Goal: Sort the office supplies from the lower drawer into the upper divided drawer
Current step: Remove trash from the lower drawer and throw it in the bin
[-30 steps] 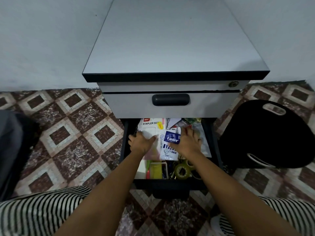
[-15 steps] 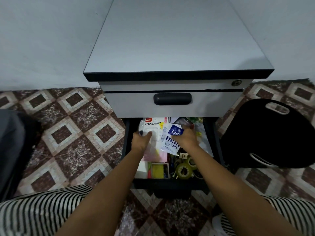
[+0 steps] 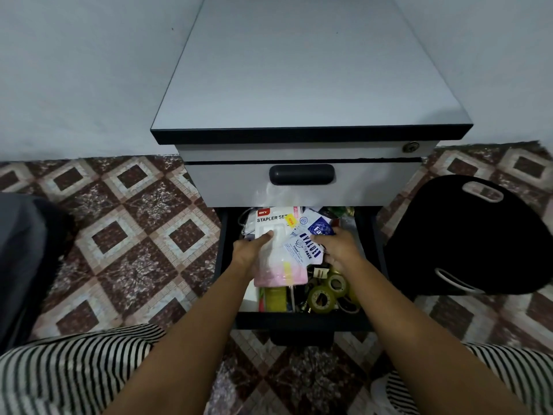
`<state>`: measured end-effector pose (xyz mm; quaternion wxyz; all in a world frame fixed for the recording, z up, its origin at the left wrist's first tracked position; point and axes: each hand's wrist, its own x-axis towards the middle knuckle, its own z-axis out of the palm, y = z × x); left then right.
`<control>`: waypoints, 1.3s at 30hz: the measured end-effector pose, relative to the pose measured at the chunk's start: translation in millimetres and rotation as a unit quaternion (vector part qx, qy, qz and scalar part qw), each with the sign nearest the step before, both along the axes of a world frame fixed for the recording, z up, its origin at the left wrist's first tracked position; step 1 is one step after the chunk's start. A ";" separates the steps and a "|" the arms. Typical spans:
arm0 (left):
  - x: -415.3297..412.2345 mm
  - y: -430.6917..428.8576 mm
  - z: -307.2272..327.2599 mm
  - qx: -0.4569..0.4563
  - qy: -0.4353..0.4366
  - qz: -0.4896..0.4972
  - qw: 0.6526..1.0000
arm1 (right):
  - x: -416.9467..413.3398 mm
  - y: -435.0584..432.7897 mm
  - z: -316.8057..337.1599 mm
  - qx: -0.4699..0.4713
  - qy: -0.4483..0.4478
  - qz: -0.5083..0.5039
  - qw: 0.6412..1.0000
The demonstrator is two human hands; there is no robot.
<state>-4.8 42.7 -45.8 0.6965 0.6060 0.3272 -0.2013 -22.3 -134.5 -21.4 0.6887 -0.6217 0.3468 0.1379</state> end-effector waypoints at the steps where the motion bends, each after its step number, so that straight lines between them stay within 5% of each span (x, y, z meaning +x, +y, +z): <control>1: -1.4 0.6 0.9 -0.009 0.006 0.003 1.000 | 0.1 -2.4 0.1 0.000 0.000 -0.003 1.000; 18: -30.4 -0.3 13.8 -0.144 0.015 -0.021 0.989 | -35.5 -21.3 3.4 0.163 0.048 -0.031 0.985; 32: -42.9 -3.2 22.9 -0.141 -0.017 -0.098 0.985 | -60.5 -19.7 10.9 0.226 -0.020 -0.129 0.965; 39: -51.0 -25.3 38.4 -0.148 -0.029 -0.161 0.975 | -77.3 -33.8 25.0 0.177 -0.082 -0.183 0.963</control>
